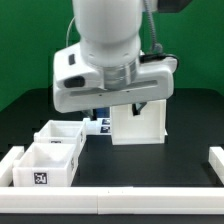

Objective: Assemble drawer

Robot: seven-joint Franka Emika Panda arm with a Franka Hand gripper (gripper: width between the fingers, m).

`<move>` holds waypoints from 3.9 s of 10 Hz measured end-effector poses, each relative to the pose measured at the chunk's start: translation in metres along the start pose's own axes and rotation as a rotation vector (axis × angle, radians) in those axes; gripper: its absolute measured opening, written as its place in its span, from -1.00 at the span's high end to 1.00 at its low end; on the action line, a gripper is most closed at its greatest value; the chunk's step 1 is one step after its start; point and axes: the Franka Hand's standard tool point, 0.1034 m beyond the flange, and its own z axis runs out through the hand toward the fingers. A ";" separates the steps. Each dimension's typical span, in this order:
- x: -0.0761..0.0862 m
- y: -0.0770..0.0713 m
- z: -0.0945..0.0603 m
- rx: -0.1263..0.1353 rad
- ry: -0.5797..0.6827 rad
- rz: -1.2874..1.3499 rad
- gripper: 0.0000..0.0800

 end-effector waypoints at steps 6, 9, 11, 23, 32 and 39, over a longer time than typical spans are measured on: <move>-0.014 -0.012 0.014 0.066 -0.425 0.040 -0.62; -0.015 -0.002 0.033 -0.029 -0.515 0.061 -0.62; -0.013 -0.003 0.033 -0.014 -0.509 0.048 -0.62; -0.036 -0.011 0.077 -0.023 -0.597 0.036 0.11; -0.029 -0.031 0.040 0.006 -0.553 0.022 0.92; -0.004 -0.030 -0.019 0.038 -0.061 0.014 0.91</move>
Offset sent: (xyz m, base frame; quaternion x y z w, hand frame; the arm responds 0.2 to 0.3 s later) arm 0.0000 0.0000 0.0000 0.0000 -0.1296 0.0000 0.9916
